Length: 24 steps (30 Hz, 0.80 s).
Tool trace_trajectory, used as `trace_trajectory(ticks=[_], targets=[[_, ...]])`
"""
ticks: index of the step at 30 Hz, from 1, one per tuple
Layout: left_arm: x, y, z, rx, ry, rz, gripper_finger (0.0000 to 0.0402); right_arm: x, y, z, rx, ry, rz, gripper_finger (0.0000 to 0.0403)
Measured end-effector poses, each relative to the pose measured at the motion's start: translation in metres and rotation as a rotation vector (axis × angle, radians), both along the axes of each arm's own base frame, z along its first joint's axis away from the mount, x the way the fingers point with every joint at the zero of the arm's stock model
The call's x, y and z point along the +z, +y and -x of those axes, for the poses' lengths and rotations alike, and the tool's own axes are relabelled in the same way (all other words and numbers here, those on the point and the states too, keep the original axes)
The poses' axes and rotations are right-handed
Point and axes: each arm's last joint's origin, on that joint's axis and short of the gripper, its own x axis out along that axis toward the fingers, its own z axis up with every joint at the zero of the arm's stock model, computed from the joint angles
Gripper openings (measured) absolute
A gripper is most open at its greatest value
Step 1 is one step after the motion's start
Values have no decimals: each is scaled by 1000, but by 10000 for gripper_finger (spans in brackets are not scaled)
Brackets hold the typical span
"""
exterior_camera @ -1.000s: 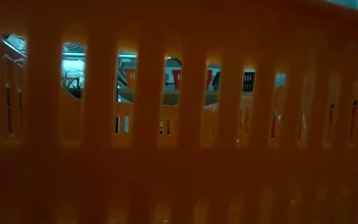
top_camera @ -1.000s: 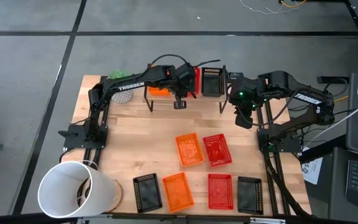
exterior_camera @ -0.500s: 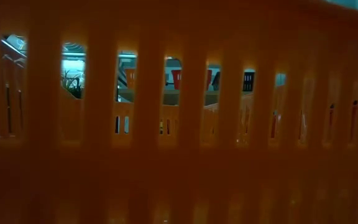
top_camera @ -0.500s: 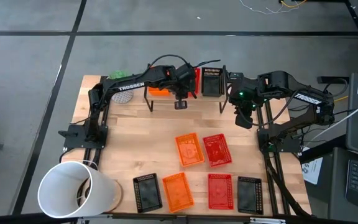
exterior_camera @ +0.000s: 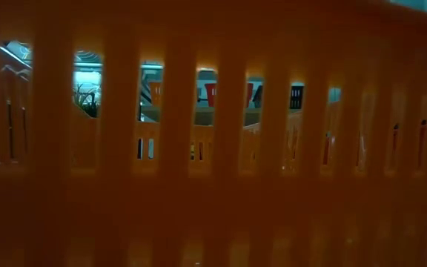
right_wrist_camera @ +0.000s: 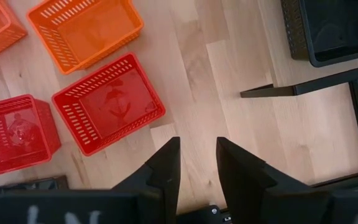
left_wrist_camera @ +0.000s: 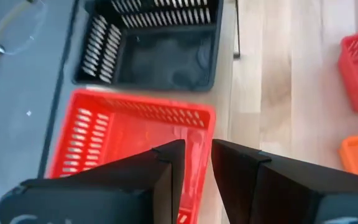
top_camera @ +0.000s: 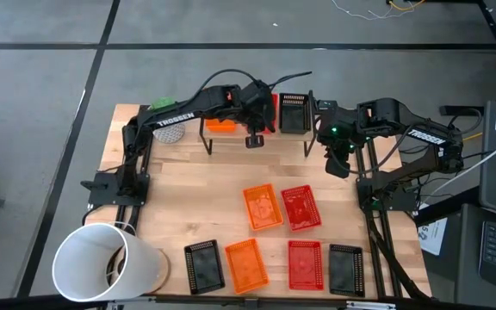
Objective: Stack baskets on shelf by color
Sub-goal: Stack the top red bin on top of the red bin on the shelf
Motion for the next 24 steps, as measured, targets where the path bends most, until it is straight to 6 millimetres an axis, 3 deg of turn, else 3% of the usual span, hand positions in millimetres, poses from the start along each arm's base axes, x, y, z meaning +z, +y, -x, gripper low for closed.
trace_trajectory(ticks=[10,17,24], targets=[[30,-50,22,55,116,54,73,0,0,0,-5,0,-2,103],[22,-91,34,17,294,105,69,0,0,0,-70,-6,-23,103],[21,-115,38,-51,347,149,69,0,14,-2,-76,-10,-46,103]])
